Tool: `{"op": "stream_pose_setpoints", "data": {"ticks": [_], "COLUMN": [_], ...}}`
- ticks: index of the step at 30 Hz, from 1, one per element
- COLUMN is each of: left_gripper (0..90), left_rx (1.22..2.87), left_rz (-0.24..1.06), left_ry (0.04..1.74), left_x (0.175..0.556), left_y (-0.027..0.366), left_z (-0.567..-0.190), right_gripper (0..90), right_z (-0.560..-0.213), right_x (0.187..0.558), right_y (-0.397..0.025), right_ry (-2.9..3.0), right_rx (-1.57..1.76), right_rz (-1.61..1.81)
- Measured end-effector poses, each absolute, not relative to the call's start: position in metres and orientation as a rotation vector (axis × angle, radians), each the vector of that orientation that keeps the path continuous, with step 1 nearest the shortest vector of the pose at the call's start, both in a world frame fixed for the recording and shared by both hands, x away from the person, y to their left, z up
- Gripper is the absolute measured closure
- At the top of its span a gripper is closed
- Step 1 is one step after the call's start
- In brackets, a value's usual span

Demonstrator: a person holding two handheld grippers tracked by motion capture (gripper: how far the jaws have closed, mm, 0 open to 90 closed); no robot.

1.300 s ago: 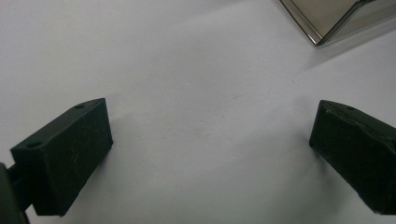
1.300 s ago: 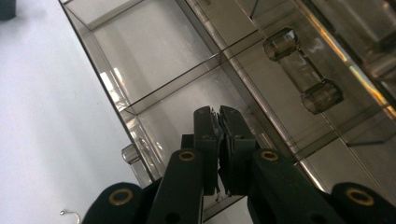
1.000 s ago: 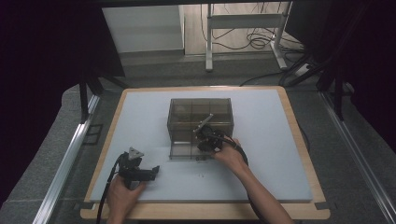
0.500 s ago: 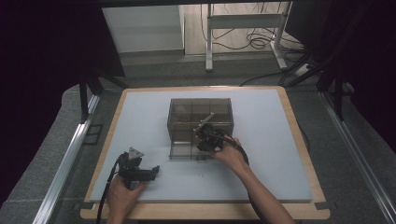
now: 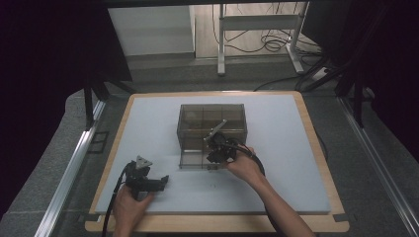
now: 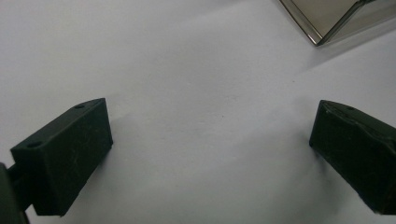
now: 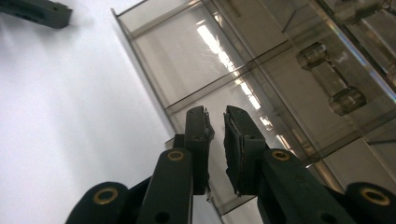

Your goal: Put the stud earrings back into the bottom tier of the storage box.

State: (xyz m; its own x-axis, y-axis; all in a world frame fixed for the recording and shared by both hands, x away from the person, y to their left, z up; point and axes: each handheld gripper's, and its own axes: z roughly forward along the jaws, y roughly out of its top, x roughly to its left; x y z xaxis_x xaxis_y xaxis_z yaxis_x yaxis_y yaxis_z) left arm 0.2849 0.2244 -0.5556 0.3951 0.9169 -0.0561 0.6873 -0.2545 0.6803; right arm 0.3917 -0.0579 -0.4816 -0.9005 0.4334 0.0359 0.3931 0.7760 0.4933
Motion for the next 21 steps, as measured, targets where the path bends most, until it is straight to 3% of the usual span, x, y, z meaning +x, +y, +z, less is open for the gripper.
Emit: {"op": "stream_pose_setpoints", "data": {"ticks": [21], "left_gripper": [0.0], "left_rx": [2.029], "left_rz": [0.474], "left_ry": [1.364], "left_x": [0.285], "left_y": [0.225], "left_z": [-0.556], "right_gripper": [76.5], "right_z": [-0.472], "right_x": [0.36], "right_y": [-0.068], "right_ry": [2.959], "right_rx": [0.599], "right_rz": [0.742]}}
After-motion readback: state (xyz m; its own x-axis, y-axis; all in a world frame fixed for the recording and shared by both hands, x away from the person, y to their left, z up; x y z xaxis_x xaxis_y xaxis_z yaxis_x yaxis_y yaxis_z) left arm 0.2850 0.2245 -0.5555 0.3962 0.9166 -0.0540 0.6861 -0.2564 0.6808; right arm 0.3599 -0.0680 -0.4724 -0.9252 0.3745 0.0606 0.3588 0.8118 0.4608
